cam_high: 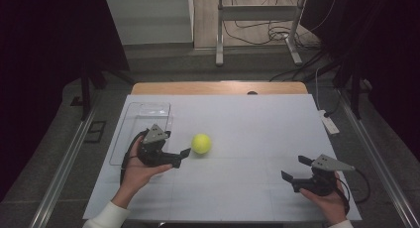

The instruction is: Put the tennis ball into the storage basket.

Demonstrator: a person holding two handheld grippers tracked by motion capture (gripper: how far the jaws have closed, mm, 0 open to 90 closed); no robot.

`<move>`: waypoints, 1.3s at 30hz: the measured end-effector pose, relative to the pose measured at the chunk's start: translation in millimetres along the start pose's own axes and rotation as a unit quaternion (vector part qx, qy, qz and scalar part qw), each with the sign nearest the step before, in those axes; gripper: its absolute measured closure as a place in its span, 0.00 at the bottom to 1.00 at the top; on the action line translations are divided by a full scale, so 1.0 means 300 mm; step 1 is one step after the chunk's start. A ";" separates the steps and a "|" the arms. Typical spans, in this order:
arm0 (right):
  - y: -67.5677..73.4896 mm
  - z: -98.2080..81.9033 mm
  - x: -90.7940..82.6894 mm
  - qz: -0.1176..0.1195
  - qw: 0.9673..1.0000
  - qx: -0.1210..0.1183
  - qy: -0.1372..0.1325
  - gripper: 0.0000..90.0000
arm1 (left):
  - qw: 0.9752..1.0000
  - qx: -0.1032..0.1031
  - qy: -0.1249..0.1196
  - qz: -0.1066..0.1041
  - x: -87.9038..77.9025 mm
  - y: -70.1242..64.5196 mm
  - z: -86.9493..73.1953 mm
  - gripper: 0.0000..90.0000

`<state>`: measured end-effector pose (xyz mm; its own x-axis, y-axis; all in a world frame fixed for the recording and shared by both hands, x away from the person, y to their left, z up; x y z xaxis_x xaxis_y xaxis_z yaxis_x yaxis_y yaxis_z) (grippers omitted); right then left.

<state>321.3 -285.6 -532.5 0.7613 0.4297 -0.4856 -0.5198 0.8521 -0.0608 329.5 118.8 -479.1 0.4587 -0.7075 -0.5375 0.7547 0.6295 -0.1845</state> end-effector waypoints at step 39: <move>-0.004 -0.006 0.002 -0.002 1.000 0.000 0.002 0.11 | 0.999 0.008 0.033 -0.025 0.091 0.016 0.072 0.10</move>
<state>321.8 -287.0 -534.4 0.7615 0.4251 -0.4892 -0.5166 0.8540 -0.0621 355.7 95.6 -476.9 0.3894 -0.7146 -0.5811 0.7831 0.5890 -0.1996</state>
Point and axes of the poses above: each handheld gripper's, and its own axes: x roughly forward along the jaws, z roughly out of its top, y roughly to its left, the point moved 7 cm from there along x, roughly forward along the jaws, and after that the axes turned 12 degrees about -z, right-handed, at the moved point
